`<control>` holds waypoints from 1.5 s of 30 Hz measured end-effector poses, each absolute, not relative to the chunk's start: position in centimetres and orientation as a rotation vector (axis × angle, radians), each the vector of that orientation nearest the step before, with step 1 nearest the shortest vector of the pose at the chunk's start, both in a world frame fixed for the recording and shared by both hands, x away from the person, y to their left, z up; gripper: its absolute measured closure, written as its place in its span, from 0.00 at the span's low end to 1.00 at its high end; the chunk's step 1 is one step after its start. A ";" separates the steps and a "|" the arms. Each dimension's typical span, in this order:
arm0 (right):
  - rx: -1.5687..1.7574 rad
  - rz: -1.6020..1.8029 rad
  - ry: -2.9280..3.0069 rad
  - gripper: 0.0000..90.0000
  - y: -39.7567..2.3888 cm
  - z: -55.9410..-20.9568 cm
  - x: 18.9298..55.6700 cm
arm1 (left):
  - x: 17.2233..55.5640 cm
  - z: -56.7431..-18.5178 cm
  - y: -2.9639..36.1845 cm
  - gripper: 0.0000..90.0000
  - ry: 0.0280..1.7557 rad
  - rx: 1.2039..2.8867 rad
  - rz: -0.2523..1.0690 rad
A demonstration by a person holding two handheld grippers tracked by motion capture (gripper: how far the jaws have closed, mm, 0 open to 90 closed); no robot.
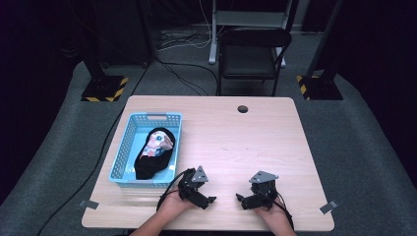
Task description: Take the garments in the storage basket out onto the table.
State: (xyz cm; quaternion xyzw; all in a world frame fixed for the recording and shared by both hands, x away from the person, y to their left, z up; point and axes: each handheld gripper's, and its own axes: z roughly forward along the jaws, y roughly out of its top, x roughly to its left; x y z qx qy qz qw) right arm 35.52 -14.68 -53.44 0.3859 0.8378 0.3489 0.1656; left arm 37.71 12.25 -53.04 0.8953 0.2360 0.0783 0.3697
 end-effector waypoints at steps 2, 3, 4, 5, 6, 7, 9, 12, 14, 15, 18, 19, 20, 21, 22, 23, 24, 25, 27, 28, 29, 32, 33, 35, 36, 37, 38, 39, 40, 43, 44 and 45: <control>1.098 0.994 2.386 0.00 -14.7 -53.4 35.5 | 37.7 -53.0 12.2 0.04 0.607 2.296 0.196; 1.099 0.994 2.386 0.00 -14.7 -53.4 35.5 | 37.6 -52.8 12.2 0.05 0.602 2.294 0.197; 1.099 0.994 2.386 0.00 -14.7 -53.4 35.5 | 37.5 -52.6 12.2 0.05 0.600 2.290 0.197; 1.099 0.994 2.386 0.00 -14.7 -53.4 35.5 | 37.5 -52.5 12.2 0.05 0.599 2.285 0.194; 1.099 0.993 2.386 0.00 -14.7 -53.4 35.5 | 37.5 -52.4 12.2 0.05 0.597 2.284 0.196; 1.099 0.994 2.386 0.00 -14.7 -53.4 35.5 | 37.4 -52.2 12.2 0.05 0.595 2.280 0.199; 1.099 0.993 2.386 0.00 -14.7 -53.4 35.5 | 37.4 -52.0 12.3 0.05 0.595 2.273 0.191; 1.099 0.993 2.386 0.00 -14.7 -53.4 35.5 | 37.3 -51.6 12.3 0.05 0.593 2.264 0.189; 1.099 0.993 2.386 0.00 -14.7 -53.4 35.5 | 37.2 -51.5 12.3 0.05 0.594 2.261 0.186; 1.099 0.993 2.386 0.00 -14.7 -53.4 35.5 | 37.2 -51.4 12.3 0.05 0.592 2.256 0.185; 1.099 0.993 2.387 0.00 -14.7 -53.4 35.5 | 37.1 -51.1 12.3 0.05 0.591 2.252 0.181; 1.099 0.993 2.386 0.00 -14.7 -53.4 35.5 | 37.1 -51.0 12.3 0.05 0.592 2.251 0.180; 1.098 0.993 2.386 0.00 -14.7 -53.4 35.5 | 37.1 -50.9 12.3 0.05 0.589 2.250 0.181; 1.099 0.994 2.386 0.00 -14.7 -53.4 35.5 | 37.0 -50.8 12.3 0.05 0.588 2.248 0.182; 1.099 0.993 2.387 0.00 -14.7 -53.4 35.5 | 37.0 -50.7 12.3 0.05 0.587 2.247 0.183; 1.099 0.994 2.386 0.00 -14.7 -53.4 35.5 | 37.0 -50.6 12.4 0.05 0.587 2.244 0.182; 1.099 0.994 2.386 0.00 -14.7 -53.4 35.5 | 37.0 -50.5 12.4 0.05 0.587 2.242 0.183; 1.099 0.993 2.386 0.00 -14.7 -53.4 35.5 | 37.0 -50.4 12.4 0.05 0.588 2.242 0.183; 1.099 0.993 2.386 0.00 -14.7 -53.4 35.5 | 36.9 -50.1 12.5 0.05 0.590 2.241 0.187; 1.099 0.993 2.386 0.00 -14.7 -53.4 35.5 | 36.9 -50.0 12.5 0.05 0.594 2.234 0.187; 1.099 0.993 2.386 0.00 -14.7 -53.4 35.5 | 36.9 -49.9 12.5 0.05 0.595 2.228 0.184; 1.099 0.993 2.386 0.00 -14.7 -53.4 35.5 | 36.9 -49.6 12.6 0.05 0.591 2.225 0.185; 1.099 0.993 2.386 0.00 -14.7 -53.4 35.5 | 36.9 -49.5 12.7 0.05 0.592 2.223 0.186; 1.099 0.993 2.386 0.00 -14.7 -53.4 35.5 | 36.8 -49.4 12.7 0.05 0.594 2.219 0.185; 1.099 0.993 2.386 0.00 -14.7 -53.4 35.5 | 36.8 -49.3 12.7 0.05 0.597 2.219 0.187; 1.099 0.993 2.386 0.00 -14.7 -53.4 35.5 | 36.8 -49.2 12.8 0.05 0.598 2.218 0.189; 1.099 0.993 2.386 0.00 -14.7 -53.4 35.5 | 36.8 -49.1 12.8 0.05 0.599 2.215 0.188; 1.099 0.993 2.386 0.00 -14.7 -53.4 35.5 | 36.8 -49.0 12.9 0.05 0.600 2.212 0.188; 1.099 0.993 2.387 0.00 -14.7 -53.4 35.5 | 36.8 -48.9 12.9 0.05 0.599 2.210 0.191; 1.099 0.993 2.386 0.00 -14.7 -53.4 35.5 | 36.8 -48.7 13.0 0.05 0.603 2.205 0.194; 1.099 0.994 2.386 0.00 -14.7 -53.4 35.5 | 36.8 -48.6 13.1 0.05 0.605 2.202 0.195; 1.099 0.993 2.386 0.00 -14.7 -53.4 35.5 | 36.8 -48.5 13.2 0.05 0.604 2.198 0.197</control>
